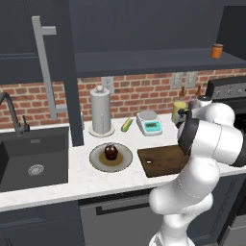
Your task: From the different types of pastries on the counter, select a croissant and place it on the cutting board. Then retrieve a jar of jam from the cabinet and place it alongside the croissant on the cutting board.
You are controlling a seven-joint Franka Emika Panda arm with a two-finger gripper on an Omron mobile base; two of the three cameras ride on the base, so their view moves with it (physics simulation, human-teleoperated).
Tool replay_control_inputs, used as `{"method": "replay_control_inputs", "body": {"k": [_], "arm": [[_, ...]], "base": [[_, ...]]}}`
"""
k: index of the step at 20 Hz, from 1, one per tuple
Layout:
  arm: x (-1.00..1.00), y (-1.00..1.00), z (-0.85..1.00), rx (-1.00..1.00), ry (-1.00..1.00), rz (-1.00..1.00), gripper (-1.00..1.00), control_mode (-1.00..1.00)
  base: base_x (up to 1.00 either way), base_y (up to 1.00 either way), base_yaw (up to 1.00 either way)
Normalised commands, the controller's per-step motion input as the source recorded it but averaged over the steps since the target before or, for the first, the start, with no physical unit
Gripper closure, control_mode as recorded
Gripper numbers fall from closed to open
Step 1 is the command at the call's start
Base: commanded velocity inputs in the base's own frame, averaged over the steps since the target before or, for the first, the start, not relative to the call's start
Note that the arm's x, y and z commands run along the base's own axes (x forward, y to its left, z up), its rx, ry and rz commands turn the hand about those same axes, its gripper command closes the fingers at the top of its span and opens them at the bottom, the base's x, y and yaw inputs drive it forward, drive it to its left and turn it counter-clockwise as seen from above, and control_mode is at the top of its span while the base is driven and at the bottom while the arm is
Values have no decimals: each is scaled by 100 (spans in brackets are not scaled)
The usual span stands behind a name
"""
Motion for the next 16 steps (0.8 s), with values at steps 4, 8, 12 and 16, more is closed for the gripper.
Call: {"method": "replay_control_inputs", "body": {"k": [4, 8, 12, 16], "arm": [[-8, 27, 0, 0, 0, 14, 100, -100], [-10, 29, 0, 0, 0, 15, 100, -100], [-6, 35, 3, 0, 0, 14, 100, -100], [0, 42, 6, 0, 0, 13, 100, -100]], "base": [[0, 0, 0], [0, 0, 0], [0, 0, 0], [0, 0, 0]]}}
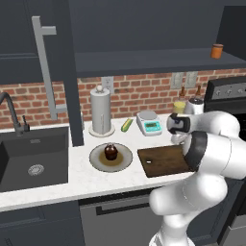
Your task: From the different types of pastries on the counter, select a croissant and place it on the cutting board. Then retrieve a jar of jam from the cabinet and place it alongside the croissant on the cutting board.
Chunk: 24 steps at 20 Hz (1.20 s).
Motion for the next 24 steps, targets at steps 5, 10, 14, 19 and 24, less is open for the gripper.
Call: {"method": "replay_control_inputs", "body": {"k": [5, 10, 14, 19, 24], "arm": [[0, 63, 10, 0, 3, 5, 100, -100], [-16, 61, 2, 0, 6, 0, 100, -100], [-36, 39, 0, 0, 10, 0, 100, -100], [-31, 30, 0, 0, 9, 3, 100, -100], [0, 41, -13, -3, 15, 2, 100, -100]], "base": [[0, 0, 0], [0, 0, 0], [0, 0, 0], [0, 0, 0], [0, 0, 0]]}}
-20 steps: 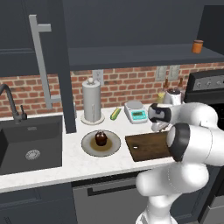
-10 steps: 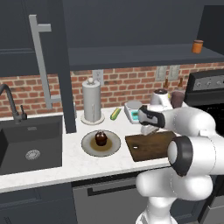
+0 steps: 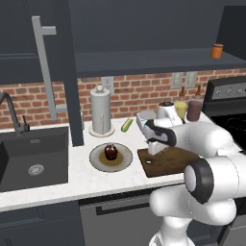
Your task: From the different types of pastries on the counter, select a croissant and place it on the cutting board. Then retrieve a jar of jam from the cabinet and place it alongside the croissant on the cutting board.
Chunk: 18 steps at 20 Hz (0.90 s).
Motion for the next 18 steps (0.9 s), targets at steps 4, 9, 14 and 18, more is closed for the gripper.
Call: {"method": "replay_control_inputs", "body": {"k": [4, 9, 14, 18], "arm": [[25, 37, -35, -9, 13, 6, 100, -100], [35, 5, -37, -8, 4, 14, 100, -100], [9, 0, -38, -1, 12, 11, 100, -100], [0, 0, -41, 0, 16, 3, 100, -100]], "base": [[0, 0, 0], [0, 0, 0], [0, 0, 0], [0, 0, 0]]}}
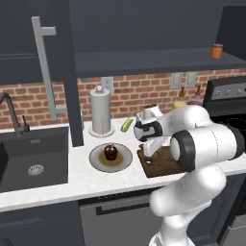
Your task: From the different types of pastries on the counter, select a croissant and place it on the cutting board. Then retrieve a jar of jam from the cabinet and place it alongside the croissant on the cutting board.
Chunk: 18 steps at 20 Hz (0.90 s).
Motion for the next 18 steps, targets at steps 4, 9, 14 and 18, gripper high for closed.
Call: {"method": "replay_control_inputs", "body": {"k": [4, 9, 14, 18], "arm": [[0, 0, -44, 0, 17, 0, 100, -100], [-1, 0, -48, 0, 18, 0, 100, -100], [-25, 0, -52, 4, 14, 0, 100, -100], [-49, -1, -48, 6, 4, 0, 100, -100]], "base": [[0, 0, 0], [0, 0, 0], [0, 0, 0], [0, 0, 0]]}}
